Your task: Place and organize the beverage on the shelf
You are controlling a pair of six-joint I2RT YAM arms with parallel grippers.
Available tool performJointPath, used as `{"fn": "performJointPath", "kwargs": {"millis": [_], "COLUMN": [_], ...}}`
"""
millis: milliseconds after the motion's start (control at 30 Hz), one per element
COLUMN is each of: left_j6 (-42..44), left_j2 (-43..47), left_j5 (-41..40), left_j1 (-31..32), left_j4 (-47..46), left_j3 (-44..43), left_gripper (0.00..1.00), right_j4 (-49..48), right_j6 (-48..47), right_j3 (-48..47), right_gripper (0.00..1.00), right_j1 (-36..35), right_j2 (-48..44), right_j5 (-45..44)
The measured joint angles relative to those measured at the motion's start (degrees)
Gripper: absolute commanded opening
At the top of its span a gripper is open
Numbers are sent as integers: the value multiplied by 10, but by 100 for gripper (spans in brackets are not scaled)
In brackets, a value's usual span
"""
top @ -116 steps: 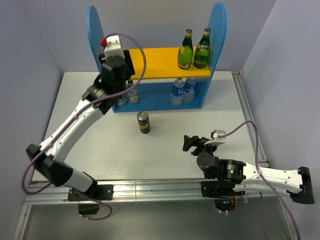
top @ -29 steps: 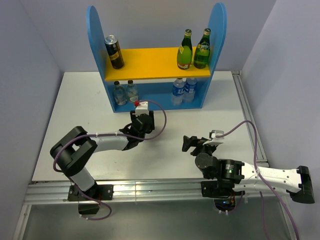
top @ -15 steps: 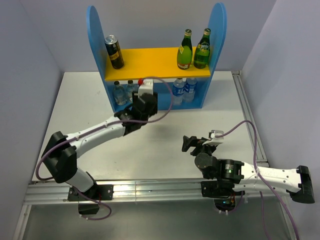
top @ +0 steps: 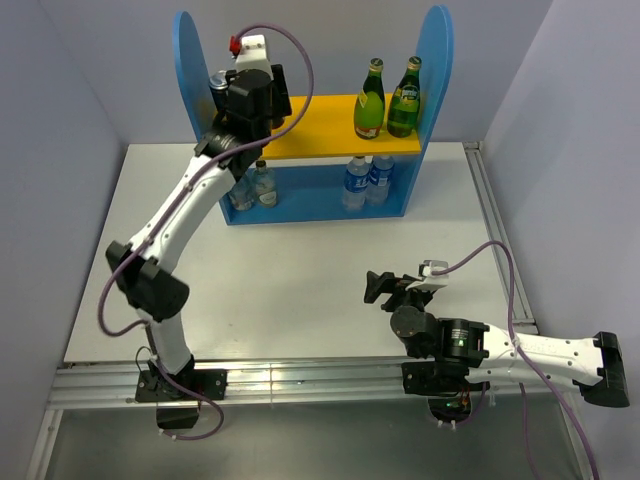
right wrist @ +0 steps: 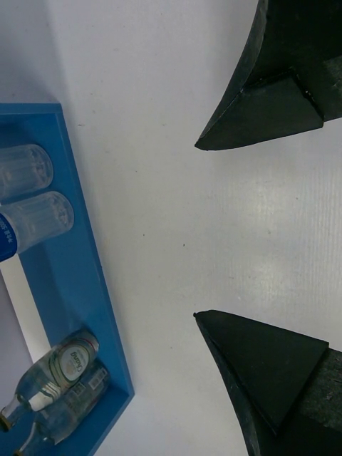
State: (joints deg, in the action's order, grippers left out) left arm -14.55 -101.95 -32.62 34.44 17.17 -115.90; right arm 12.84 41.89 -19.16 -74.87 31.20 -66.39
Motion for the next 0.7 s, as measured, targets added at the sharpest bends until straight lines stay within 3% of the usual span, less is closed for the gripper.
{"fn": "performJointPath", "kwargs": {"millis": [200, 700], "left_j6": [3, 13], "left_j2": [-133, -142], "left_j5": [46, 84], "left_j1": [-64, -72], "left_j4": [35, 119], "left_j3": [-98, -147], "left_gripper": [0, 0], "right_j4": [0, 0], "right_j6": [0, 0], "right_j3": [0, 0], "right_gripper": [100, 100], "right_j1": [0, 0], "right_j2": [-4, 0], "right_j5": [0, 0]}}
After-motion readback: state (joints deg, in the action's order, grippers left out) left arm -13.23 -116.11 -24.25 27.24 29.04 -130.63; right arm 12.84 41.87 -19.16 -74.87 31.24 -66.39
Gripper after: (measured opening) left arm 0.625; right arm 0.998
